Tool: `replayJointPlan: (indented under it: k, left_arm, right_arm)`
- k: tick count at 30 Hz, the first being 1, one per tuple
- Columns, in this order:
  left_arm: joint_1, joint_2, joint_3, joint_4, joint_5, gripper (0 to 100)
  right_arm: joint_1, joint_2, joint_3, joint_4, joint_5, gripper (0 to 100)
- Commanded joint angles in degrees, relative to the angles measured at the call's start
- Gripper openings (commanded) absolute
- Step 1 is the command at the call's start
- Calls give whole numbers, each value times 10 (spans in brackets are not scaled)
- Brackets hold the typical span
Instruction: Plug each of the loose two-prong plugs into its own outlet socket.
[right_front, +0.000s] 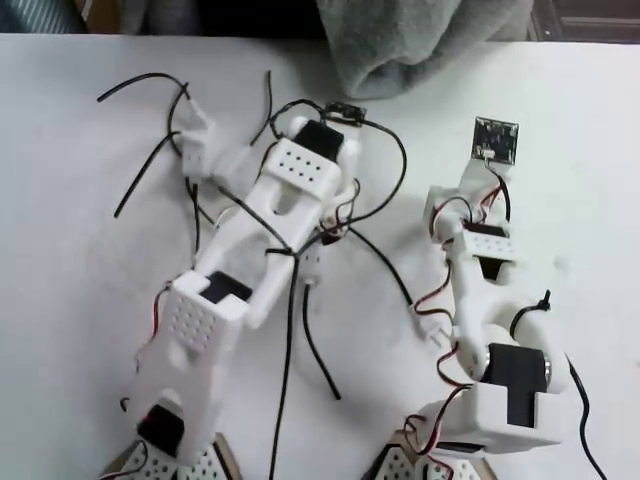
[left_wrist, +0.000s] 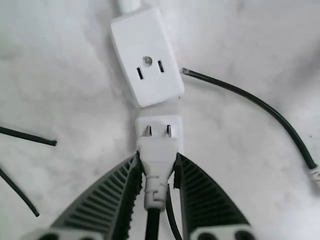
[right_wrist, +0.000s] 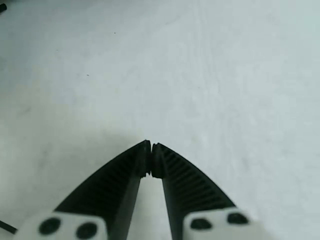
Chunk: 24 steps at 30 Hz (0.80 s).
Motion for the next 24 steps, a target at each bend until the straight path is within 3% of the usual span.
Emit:
replayJointPlan:
  k: [1,18,24]
  left_arm:
    - [0,-5,1,-6,3,25]
    - [0,75,-5,11,0,25]
    - [-15,74,-14,28,-56,25]
  right_arm:
    - [0,-3,-26,0,-2,19]
    - [0,-3,-26,0,-2,19]
    - [0,-3,-26,0,-2,19]
